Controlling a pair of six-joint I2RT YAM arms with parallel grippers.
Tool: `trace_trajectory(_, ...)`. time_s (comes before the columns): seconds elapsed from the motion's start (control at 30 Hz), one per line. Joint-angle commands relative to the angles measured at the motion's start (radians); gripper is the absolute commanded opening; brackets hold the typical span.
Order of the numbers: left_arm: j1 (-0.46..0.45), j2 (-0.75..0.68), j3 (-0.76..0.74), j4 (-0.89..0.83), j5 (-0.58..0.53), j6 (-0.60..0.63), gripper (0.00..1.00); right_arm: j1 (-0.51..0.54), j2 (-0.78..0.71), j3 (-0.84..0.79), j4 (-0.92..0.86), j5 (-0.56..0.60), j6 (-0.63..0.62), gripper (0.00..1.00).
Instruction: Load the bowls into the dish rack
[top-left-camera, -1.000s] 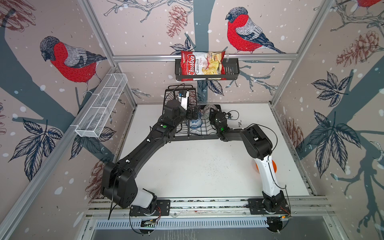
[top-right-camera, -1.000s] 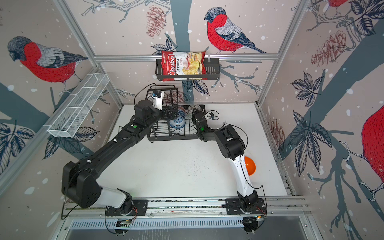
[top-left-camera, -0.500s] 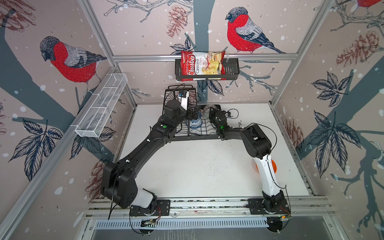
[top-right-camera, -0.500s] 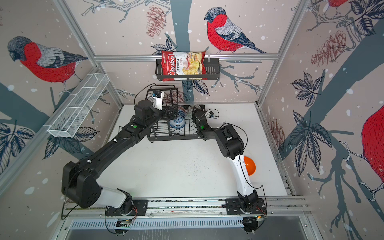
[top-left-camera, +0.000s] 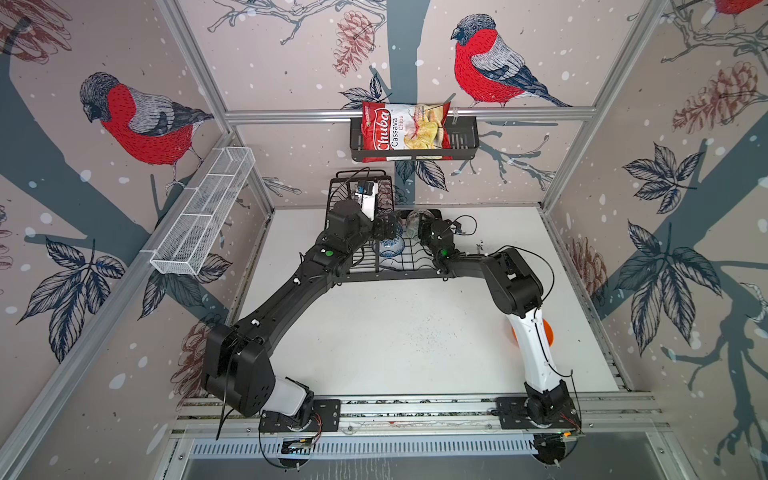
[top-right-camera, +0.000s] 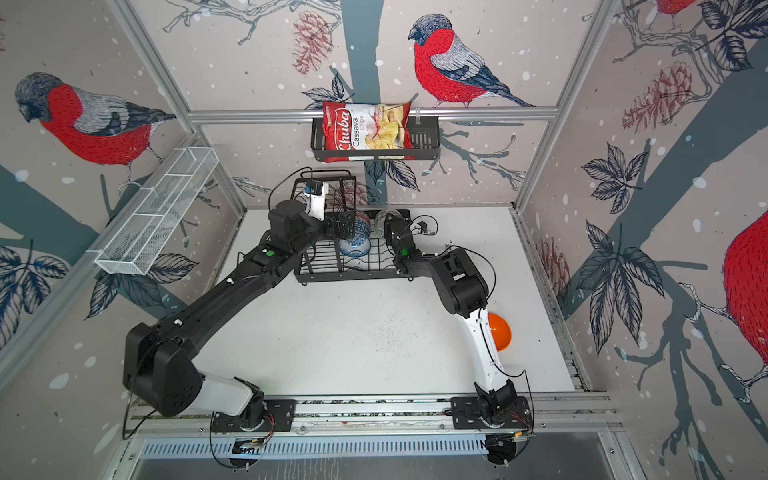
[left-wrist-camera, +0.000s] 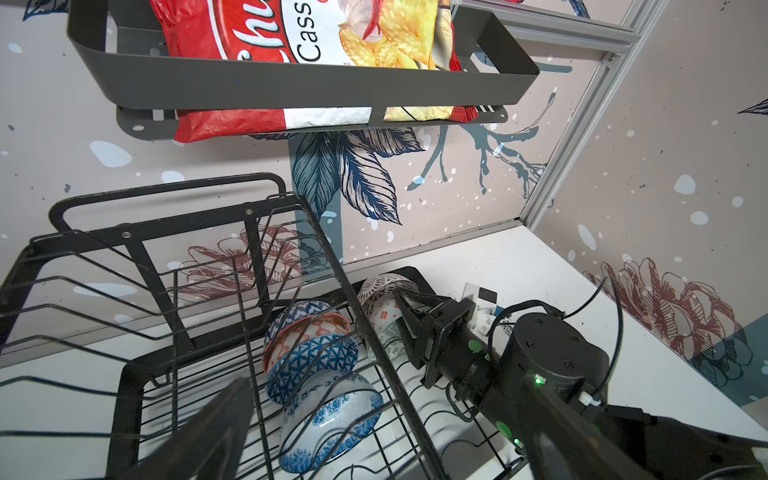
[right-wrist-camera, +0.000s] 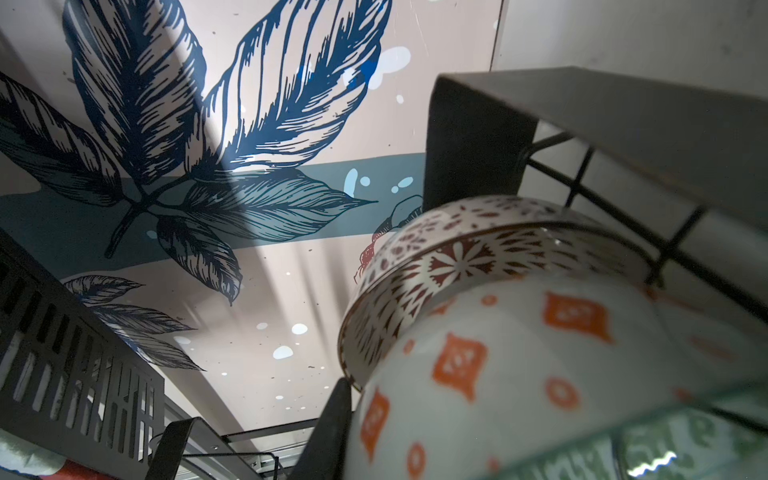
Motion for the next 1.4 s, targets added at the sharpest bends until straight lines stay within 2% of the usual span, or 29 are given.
trace_trajectory(0.0, 0.001, -0.008, 0.003, 0.021, 0.003, -0.005, 0.98, -0.003, 0.013, 0.005, -0.098, -0.016, -0.009, 0.28)
trace_trajectory(1.37, 0.001, -0.007, 0.002, 0.021, 0.005, -0.005, 0.98, -0.025, -0.045, -0.013, -0.051, -0.048, -0.073, 0.47)
